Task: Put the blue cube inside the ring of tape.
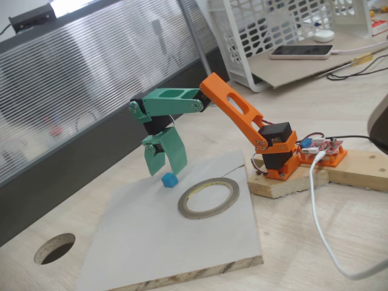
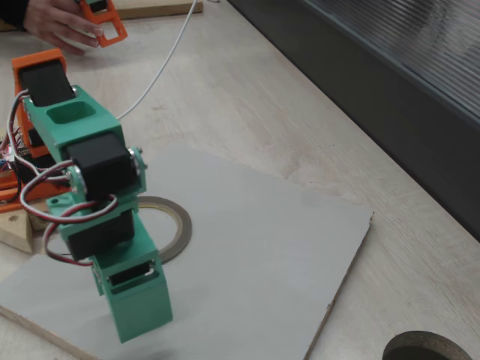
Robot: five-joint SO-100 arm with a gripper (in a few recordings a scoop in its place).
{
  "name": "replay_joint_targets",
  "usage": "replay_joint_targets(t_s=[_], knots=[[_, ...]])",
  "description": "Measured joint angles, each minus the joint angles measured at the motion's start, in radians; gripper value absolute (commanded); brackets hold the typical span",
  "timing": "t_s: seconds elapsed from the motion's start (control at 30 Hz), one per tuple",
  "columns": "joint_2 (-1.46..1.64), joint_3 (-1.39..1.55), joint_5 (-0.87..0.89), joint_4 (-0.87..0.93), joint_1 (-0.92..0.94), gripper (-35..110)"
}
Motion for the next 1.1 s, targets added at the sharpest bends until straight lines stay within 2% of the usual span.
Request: replay_joint_targets(t_s=[0.37, 1.1], knots=[[0.0, 0.0, -0.002, 0.0, -0.071, 57], [-0.054, 0.0, -0.008, 0.002, -0.067, 57]])
